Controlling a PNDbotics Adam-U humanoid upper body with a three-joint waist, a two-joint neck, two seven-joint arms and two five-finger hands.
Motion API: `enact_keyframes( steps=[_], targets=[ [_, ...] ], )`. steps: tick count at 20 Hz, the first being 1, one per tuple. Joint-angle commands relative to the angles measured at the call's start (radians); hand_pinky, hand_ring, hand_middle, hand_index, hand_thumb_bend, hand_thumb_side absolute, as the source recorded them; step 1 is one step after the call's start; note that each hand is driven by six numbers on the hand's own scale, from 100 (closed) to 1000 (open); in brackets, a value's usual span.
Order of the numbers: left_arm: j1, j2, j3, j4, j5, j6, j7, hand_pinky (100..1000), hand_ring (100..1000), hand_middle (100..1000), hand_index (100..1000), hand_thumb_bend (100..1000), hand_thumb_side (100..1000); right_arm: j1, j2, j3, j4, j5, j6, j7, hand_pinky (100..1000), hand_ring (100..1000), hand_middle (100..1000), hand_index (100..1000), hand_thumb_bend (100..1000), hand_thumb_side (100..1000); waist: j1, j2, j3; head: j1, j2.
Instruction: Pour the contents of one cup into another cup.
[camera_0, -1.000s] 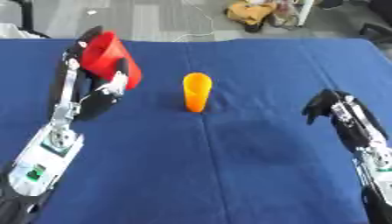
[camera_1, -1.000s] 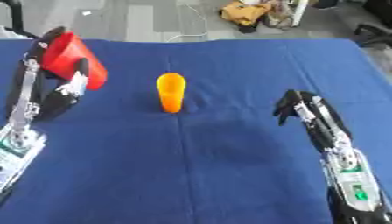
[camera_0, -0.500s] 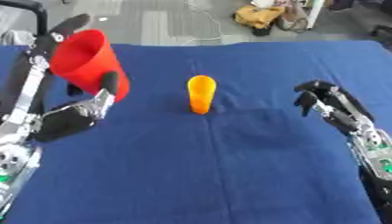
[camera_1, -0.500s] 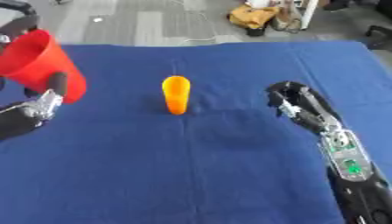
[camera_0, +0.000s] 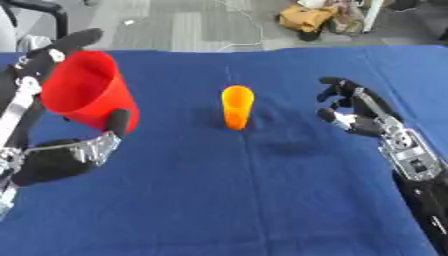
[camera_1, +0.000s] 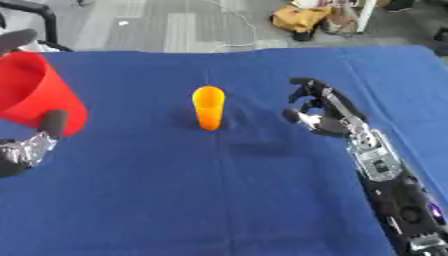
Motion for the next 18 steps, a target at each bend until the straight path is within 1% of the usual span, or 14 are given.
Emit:
enact_keyframes(
  steps=[1,5,10,14,18],
  targets=[
    [-0.017,0.005,-0.008,-0.019,0.011,-0.027,-0.015,169,247,520,947,100,263,-0.038,-0.036,0.004,0.030,0.032,-0.027,-0.014,453,747,575,890,627,606,0.002,-0.014,0.012,-0.012,-0.002],
    [-0.024,-0.017,-0.029,-0.019,0.028,-0.045,-0.034,168,245,517,948,100,293,-0.076,-0.030,0.013,0.074,0.072,-0.050,-0.030,457,749,578,893,631,601,0.004,-0.010,0.038,-0.023,-0.003],
    [-0.038,-0.045,-0.048,-0.019,0.050,-0.056,-0.054,167,244,514,949,100,323,-0.120,-0.016,0.023,0.105,0.119,-0.078,-0.044,462,754,584,897,633,590,0.005,-0.005,0.065,-0.030,-0.004],
    [-0.044,-0.061,-0.060,-0.019,0.064,-0.060,-0.067,167,244,514,949,100,338,-0.146,-0.008,0.026,0.117,0.143,-0.090,-0.056,463,755,584,898,635,579,0.005,-0.002,0.079,-0.037,-0.004],
    [-0.051,-0.072,-0.066,-0.019,0.077,-0.062,-0.076,168,244,513,950,100,352,-0.167,0.005,0.031,0.123,0.160,-0.098,-0.061,463,754,582,898,636,572,0.004,-0.003,0.085,-0.044,-0.003]
  ],
)
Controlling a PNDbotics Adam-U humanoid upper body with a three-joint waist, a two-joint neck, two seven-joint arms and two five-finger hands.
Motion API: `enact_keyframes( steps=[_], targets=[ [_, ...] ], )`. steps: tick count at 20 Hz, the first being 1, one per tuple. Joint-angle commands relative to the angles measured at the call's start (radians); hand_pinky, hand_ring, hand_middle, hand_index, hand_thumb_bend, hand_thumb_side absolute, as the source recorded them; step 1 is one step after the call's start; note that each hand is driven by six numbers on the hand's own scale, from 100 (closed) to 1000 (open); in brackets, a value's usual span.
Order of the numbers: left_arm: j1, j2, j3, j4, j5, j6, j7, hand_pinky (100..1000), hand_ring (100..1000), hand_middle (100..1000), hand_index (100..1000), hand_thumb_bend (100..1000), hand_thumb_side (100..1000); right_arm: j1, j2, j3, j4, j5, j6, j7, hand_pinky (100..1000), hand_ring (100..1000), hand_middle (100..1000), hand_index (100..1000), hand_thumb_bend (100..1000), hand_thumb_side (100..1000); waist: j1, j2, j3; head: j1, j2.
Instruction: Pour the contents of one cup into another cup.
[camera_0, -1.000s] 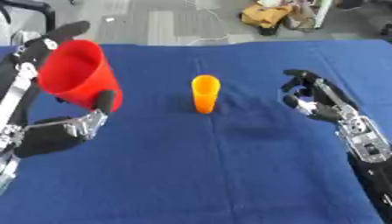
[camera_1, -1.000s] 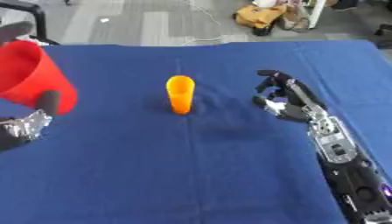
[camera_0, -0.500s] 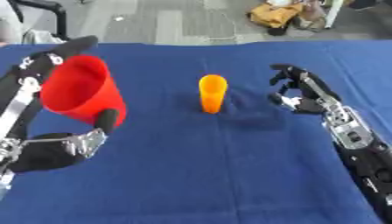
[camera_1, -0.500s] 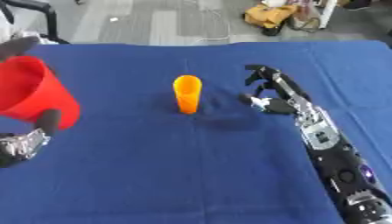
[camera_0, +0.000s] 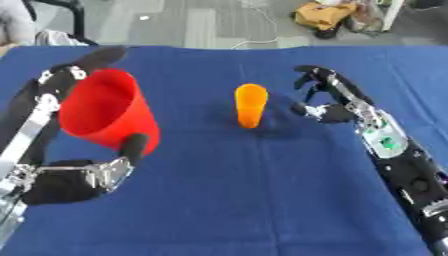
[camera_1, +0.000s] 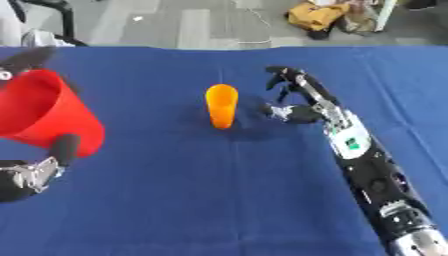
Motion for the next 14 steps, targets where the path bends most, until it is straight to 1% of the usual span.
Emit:
enact_keyframes(
  steps=[1,10,14],
  targets=[
    [-0.021,-0.001,0.000,-0.019,0.015,-0.002,-0.008,167,244,512,949,100,367,-0.031,-0.005,0.003,-0.005,0.021,-0.010,-0.003,462,753,581,898,636,571,0.000,-0.016,0.001,-0.006,-0.003],
    [-0.027,-0.011,-0.002,-0.019,0.029,0.005,-0.017,169,245,512,948,100,374,-0.050,0.021,0.023,0.007,0.068,-0.037,-0.002,469,759,589,901,635,573,0.001,-0.019,0.002,-0.007,-0.002],
    [-0.028,-0.015,-0.002,-0.019,0.033,0.006,-0.018,170,245,512,948,100,375,-0.056,0.034,0.027,0.019,0.088,-0.045,-0.006,497,778,609,903,640,580,0.002,-0.019,0.003,-0.007,-0.001]
  ],
)
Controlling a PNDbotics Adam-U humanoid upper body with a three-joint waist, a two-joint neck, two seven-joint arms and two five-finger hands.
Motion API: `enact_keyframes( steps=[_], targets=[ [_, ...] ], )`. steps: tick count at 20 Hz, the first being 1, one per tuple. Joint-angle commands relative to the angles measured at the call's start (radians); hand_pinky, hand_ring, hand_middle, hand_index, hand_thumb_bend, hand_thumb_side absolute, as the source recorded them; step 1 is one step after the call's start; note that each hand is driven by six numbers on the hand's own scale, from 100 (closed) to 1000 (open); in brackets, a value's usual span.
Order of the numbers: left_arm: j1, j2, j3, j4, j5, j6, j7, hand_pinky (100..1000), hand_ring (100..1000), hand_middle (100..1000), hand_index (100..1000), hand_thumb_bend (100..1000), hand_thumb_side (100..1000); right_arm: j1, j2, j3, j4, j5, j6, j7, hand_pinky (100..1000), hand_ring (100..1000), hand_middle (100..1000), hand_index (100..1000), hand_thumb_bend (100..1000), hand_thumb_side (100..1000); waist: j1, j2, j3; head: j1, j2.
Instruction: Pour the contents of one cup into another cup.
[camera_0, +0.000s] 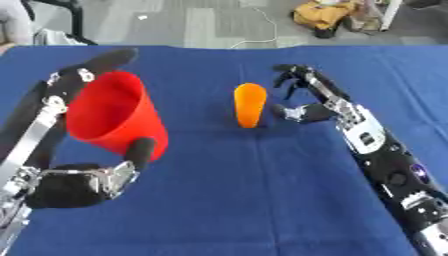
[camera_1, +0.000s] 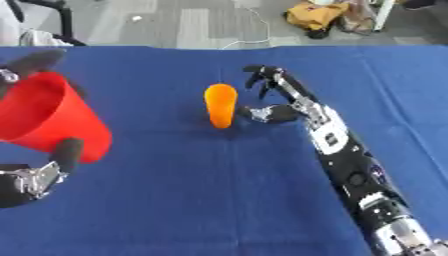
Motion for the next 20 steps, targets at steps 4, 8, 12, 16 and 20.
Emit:
enact_keyframes(
  steps=[4,8,12,16,20],
  targets=[
    [-0.023,-0.003,0.006,-0.019,0.012,0.000,-0.006,170,245,512,949,100,376,-0.031,0.004,0.005,0.008,0.031,-0.015,-0.001,578,820,658,907,646,592,0.004,-0.017,0.007,-0.001,0.000],
    [-0.022,-0.006,0.006,-0.019,0.013,0.001,-0.009,170,245,512,949,100,373,-0.035,0.014,0.006,0.016,0.040,-0.019,0.002,598,830,666,910,655,601,0.004,-0.015,0.010,-0.001,0.001],
    [-0.022,-0.007,0.005,-0.019,0.013,0.002,-0.011,171,245,512,949,100,374,-0.038,0.023,0.007,0.022,0.045,-0.021,0.006,605,832,667,911,659,605,0.004,-0.015,0.011,0.001,0.002],
    [-0.023,-0.007,0.005,-0.019,0.013,0.003,-0.013,172,246,513,950,100,370,-0.040,0.029,0.009,0.024,0.048,-0.022,0.008,605,831,656,910,664,609,0.004,-0.014,0.013,0.000,0.002],
    [-0.027,-0.010,0.004,-0.019,0.013,0.004,-0.021,172,246,512,950,100,369,-0.045,0.043,0.012,0.028,0.050,-0.020,0.018,601,828,648,910,667,612,0.007,-0.011,0.018,0.000,0.001]
  ],
)
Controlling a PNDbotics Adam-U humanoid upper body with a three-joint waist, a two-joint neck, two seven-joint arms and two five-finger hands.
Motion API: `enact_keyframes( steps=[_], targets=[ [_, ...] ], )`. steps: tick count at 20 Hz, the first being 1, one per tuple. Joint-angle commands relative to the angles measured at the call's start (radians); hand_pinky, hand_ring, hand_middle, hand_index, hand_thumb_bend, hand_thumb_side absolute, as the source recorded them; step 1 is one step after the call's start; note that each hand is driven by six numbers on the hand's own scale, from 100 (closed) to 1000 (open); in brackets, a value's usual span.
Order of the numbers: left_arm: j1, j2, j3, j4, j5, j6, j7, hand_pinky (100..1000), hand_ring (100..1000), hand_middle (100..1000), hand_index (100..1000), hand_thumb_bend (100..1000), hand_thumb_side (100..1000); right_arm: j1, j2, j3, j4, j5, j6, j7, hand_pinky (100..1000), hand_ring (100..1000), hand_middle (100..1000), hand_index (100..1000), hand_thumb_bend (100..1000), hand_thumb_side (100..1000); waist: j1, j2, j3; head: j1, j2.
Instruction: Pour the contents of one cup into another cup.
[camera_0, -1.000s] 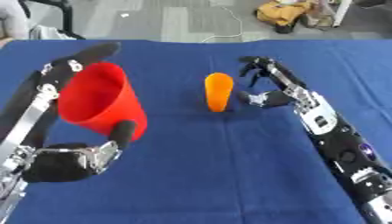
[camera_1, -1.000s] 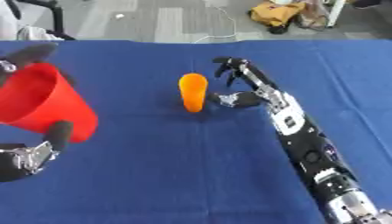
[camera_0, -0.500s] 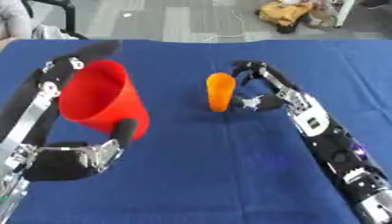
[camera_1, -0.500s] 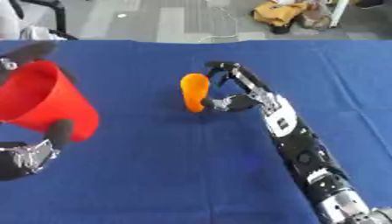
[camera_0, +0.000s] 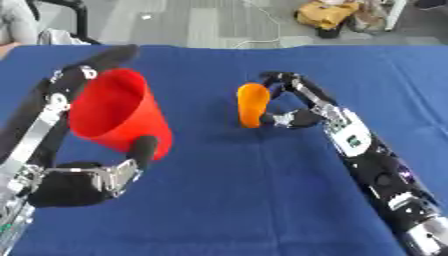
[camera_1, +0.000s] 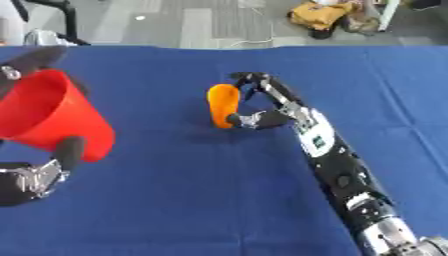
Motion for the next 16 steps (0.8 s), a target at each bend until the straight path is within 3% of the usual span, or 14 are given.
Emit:
enact_keyframes(
  steps=[1,16],
  targets=[
    [-0.020,0.004,0.005,-0.019,0.004,-0.001,-0.007,172,246,512,950,100,368,-0.026,-0.002,0.002,-0.006,0.006,0.001,0.008,601,828,647,909,674,606,0.003,-0.012,0.004,0.000,0.000],
    [-0.040,-0.013,-0.004,-0.019,-0.001,0.001,-0.026,171,245,511,951,100,359,-0.042,0.023,0.001,0.004,0.004,0.020,0.032,589,815,624,904,673,619,0.013,0.015,0.030,0.000,-0.006]
  ],
)
